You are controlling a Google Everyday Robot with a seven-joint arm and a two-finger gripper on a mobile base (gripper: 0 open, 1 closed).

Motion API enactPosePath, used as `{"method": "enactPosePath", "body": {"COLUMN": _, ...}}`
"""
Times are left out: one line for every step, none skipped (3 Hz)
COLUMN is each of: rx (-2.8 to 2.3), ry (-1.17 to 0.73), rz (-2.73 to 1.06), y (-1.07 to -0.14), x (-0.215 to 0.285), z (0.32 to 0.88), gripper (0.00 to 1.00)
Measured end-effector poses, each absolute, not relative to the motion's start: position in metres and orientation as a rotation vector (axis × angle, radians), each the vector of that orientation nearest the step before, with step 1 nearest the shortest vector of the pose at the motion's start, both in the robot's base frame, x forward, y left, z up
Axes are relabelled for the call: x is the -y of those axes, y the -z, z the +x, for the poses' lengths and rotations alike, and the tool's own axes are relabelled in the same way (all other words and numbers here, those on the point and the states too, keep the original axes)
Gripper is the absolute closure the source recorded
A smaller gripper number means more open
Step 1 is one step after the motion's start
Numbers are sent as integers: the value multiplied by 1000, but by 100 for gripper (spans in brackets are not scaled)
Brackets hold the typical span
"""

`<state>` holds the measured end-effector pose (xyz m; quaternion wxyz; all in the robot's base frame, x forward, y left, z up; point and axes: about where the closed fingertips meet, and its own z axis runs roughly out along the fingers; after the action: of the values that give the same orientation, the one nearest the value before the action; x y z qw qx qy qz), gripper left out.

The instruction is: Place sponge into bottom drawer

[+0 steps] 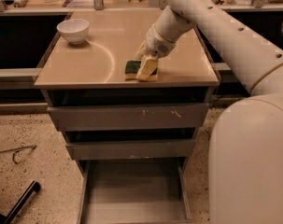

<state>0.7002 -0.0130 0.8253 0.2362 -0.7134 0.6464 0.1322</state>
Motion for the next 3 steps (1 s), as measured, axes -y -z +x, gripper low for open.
{"method": "enactPosePath", "body": {"rx": -1721, "ry": -329, "rz": -1915, "y": -820, "x": 48, "z": 645, "gripper": 100}}
{"method": "enactPosePath", "body": {"rx": -1721, "ry": -329, "rz": -1915, "y": -820, "x": 48, "z": 645, "gripper": 100}}
{"method": "enactPosePath", "body": {"rx": -1725, "ry": -313, "rz": -1916, "y": -836, "x": 47, "z": 640, "gripper": 100}}
